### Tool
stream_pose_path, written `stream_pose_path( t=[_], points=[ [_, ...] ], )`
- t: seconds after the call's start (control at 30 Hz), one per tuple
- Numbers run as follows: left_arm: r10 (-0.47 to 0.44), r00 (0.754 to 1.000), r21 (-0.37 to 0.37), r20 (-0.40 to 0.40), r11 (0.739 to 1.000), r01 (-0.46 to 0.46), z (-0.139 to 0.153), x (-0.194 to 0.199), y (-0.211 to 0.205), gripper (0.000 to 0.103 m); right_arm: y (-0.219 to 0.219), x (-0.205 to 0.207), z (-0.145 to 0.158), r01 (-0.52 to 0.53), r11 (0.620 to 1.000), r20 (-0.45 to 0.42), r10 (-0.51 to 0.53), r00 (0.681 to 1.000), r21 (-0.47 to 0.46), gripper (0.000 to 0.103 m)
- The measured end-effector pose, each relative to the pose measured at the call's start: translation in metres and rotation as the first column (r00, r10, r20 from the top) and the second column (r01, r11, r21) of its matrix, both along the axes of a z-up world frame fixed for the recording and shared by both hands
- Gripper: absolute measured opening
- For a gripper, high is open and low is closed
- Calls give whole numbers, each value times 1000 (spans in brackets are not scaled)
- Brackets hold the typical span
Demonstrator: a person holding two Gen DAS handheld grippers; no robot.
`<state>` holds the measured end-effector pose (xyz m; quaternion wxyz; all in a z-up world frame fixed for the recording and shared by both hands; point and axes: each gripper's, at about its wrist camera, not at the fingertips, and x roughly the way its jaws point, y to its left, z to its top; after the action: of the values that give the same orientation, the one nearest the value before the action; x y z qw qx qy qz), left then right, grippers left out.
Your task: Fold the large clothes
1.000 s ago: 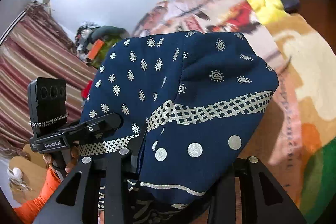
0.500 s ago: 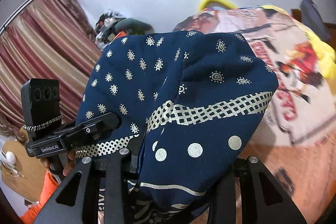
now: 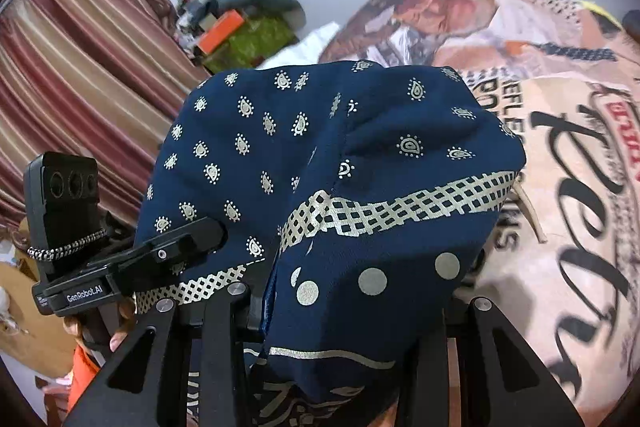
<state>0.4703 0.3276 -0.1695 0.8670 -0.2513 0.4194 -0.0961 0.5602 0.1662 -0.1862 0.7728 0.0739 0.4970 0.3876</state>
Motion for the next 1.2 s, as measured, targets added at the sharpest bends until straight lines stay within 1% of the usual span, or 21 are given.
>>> stream_pose_path(
  t=[0.1, 0.13, 0.2, 0.23, 0.27, 0.3, 0.33, 0.37, 0.47, 0.53, 0.6, 0.67, 0.7, 0.8, 0.87, 0.93, 1.0, 1.07, 1.1, 1.13, 1.2],
  points=[
    [21, 998, -64, -65, 998, -25, -40, 16, 18, 48, 16, 20, -25, -16, 999, -22, 15, 1000, -48, 34],
    [31, 997, -89, -74, 995, -37, -52, 19, 25, 50, 18, 23, -31, -19, 998, -19, 18, 1000, -56, 35],
    [37, 998, -149, -52, 988, -45, -63, 21, 36, 53, 19, 31, -41, -27, 999, -20, 26, 999, -42, 39],
    [28, 999, -159, -40, 987, -34, -65, 20, 39, 54, 19, 34, -45, -29, 999, -21, 29, 999, -34, 45],
    [20, 999, -147, -37, 989, -25, -65, 19, 39, 54, 19, 37, -49, -35, 999, -24, 34, 999, -32, 55],
    [10, 999, -121, -38, 992, -15, -65, 18, 37, 54, 18, 39, -55, -39, 998, -26, 38, 999, -45, 62],
    [4, 999, -87, -38, 996, -7, -60, 15, 32, 55, 17, 39, -56, -38, 997, -25, 37, 999, -60, 72],
    [0, 999, -41, -38, 999, -2, -53, 12, 25, 56, 15, 39, -56, -38, 996, -19, 36, 999, -75, 76],
    [-21, 999, 93, -43, 995, 25, -33, 5, 7, 57, 8, 30, -43, -42, 992, 43, 47, 998, -116, 76],
    [-25, 998, 137, -57, 990, 32, -25, 2, 3, 57, 0, 20, -24, -12, 989, 122, 30, 992, -146, 76],
    [-6, 998, 170, -56, 985, 15, -20, -3, 4, 57, -10, 11, -5, 9, 990, 177, 16, 984, -139, 76],
    [14, 999, 218, -40, 976, -4, -14, -13, 4, 57, -19, 3, 8, 8, 995, 190, 12, 982, -103, 76],
    [23, 999, 257, -25, 966, -16, -10, -19, 3, 57, -24, -2, 14, 7, 996, 193, 10, 981, -86, 76],
    [49, 998, 329, 27, 943, -55, 0, -36, 0, 57, -24, -17, 21, -13, 995, 212, 34, 977, -98, 76],
    [24, 999, 335, 48, 942, -39, 4, -50, -4, 58, -18, -29, 18, -36, 991, 227, 65, 972, -130, 76],
    [-24, 998, 319, 60, 948, 4, 3, -61, -14, 68, -16, -41, 12, -61, 988, 240, 95, 966, -145, 76],
    [-72, 996, 333, 43, 941, 54, -5, -67, -26, 71, -12, -49, -1, -77, 980, 242, 120, 963, -182, 76],
    [-94, 995, 408, 20, 910, 78, -17, -69, -36, 75, -8, -51, -21, -92, 965, 229, 150, 962, -247, 76],
    [-95, 995, 454, 10, 887, 80, -24, -70, -37, 82, -8, -50, -34, -96, 951, 220, 165, 961, -294, 76],
    [-98, 995, 479, -2, 874, 87, -28, -68, -36, 90, -8, -49, -43, -101, 943, 213, 174, 961, -316, 77],
    [-110, 993, 510, -45, 852, 118, -38, -67, -34, 93, -17, -44, -58, -141, 943, 166, 197, 966, -302, 78]
  ],
)
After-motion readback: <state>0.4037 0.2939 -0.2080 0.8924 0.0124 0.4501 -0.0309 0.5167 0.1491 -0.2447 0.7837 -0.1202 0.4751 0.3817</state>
